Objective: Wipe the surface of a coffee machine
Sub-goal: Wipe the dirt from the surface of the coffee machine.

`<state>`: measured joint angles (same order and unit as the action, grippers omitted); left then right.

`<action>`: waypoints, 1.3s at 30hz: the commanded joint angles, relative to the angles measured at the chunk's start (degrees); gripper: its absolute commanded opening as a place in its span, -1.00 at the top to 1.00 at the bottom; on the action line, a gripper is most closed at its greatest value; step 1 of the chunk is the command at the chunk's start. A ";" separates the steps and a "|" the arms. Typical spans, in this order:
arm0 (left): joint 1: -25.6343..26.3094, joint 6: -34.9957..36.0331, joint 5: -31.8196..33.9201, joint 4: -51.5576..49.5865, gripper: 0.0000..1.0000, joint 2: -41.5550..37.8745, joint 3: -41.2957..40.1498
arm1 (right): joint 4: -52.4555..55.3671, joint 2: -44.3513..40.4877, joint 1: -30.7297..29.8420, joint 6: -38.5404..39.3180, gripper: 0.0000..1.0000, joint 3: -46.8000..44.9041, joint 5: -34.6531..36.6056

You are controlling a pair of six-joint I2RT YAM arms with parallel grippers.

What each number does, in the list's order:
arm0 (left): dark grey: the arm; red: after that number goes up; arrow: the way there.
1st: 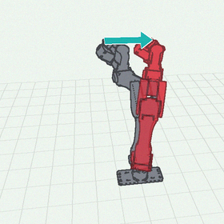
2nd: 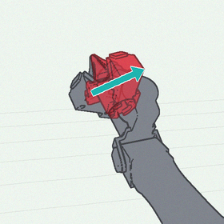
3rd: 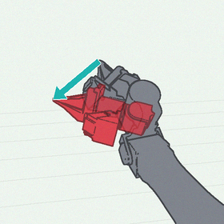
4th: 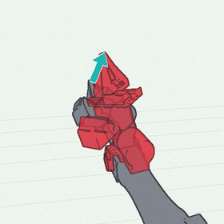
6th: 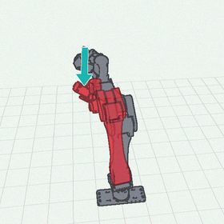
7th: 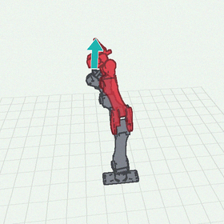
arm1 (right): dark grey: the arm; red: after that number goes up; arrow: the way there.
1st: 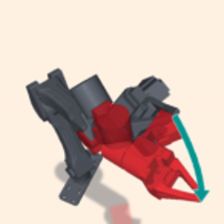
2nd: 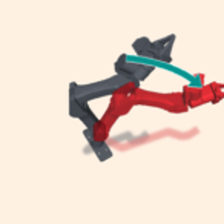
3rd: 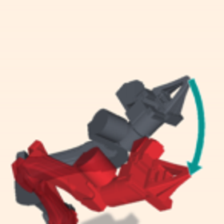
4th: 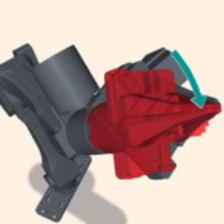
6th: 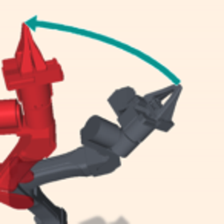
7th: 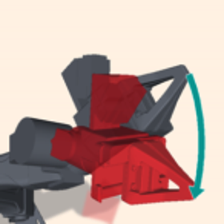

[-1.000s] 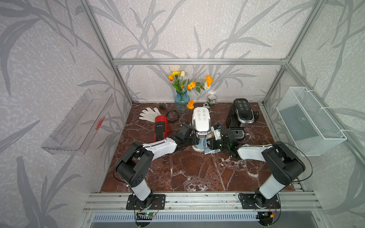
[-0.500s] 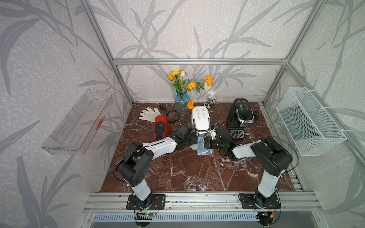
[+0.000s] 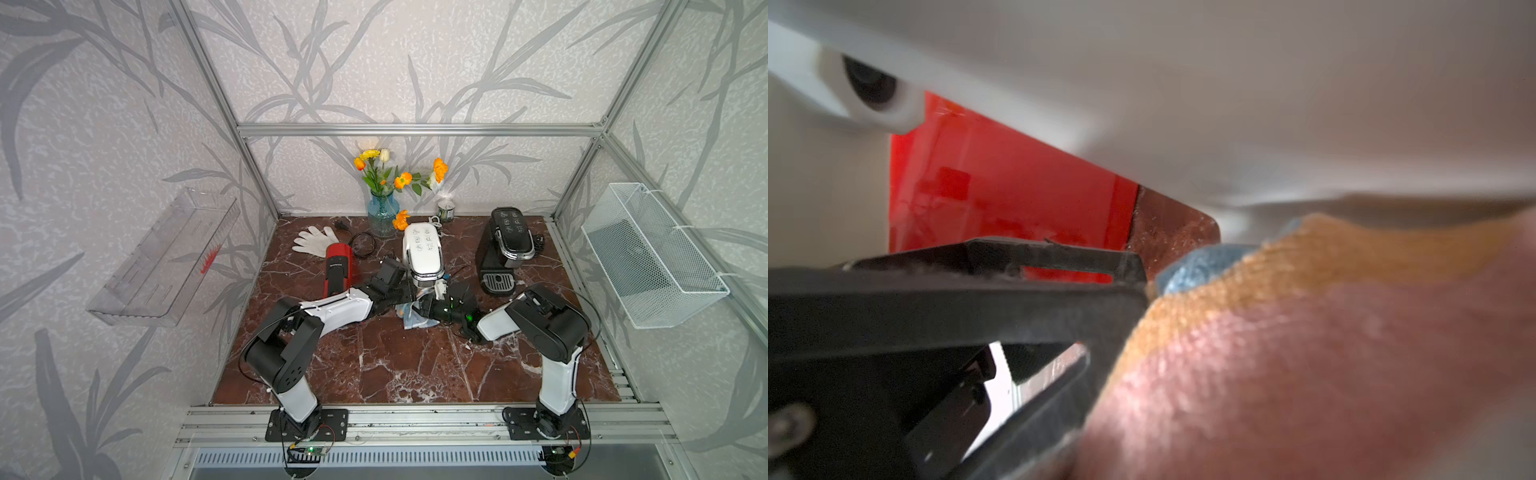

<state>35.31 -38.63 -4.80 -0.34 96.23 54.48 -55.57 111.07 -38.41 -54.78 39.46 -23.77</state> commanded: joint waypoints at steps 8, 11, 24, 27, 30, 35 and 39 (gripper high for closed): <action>1.87 1.80 -2.19 0.41 -0.31 -1.21 0.98 | -0.21 -5.89 6.42 2.06 1.00 -8.59 4.60; 1.63 2.36 -1.25 0.08 -0.31 -1.39 0.69 | 0.85 -8.21 7.68 2.74 1.00 -10.40 4.74; 0.83 2.45 -2.36 0.68 -0.31 -2.35 -0.07 | 6.84 -17.83 10.41 6.09 1.00 -12.34 6.34; 0.86 2.06 -2.41 0.86 -0.31 -2.29 -0.30 | 7.71 -17.73 7.89 6.78 1.00 -9.10 5.37; 0.86 1.83 -2.28 1.27 -0.31 -2.37 -0.57 | 9.73 -17.66 4.14 7.51 1.00 -6.03 5.70; 0.91 1.55 -2.73 1.39 -0.31 -2.24 -0.36 | 8.70 -14.49 -1.08 6.75 1.00 -1.81 6.45; 1.04 1.32 -2.93 1.44 -0.30 -2.45 -0.60 | 5.05 -8.75 -1.36 5.14 1.00 -1.01 6.81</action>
<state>35.11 -37.10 -4.56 -0.93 95.33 54.19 -46.89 98.85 -38.02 -49.06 36.62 -15.38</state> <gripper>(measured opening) 0.652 0.115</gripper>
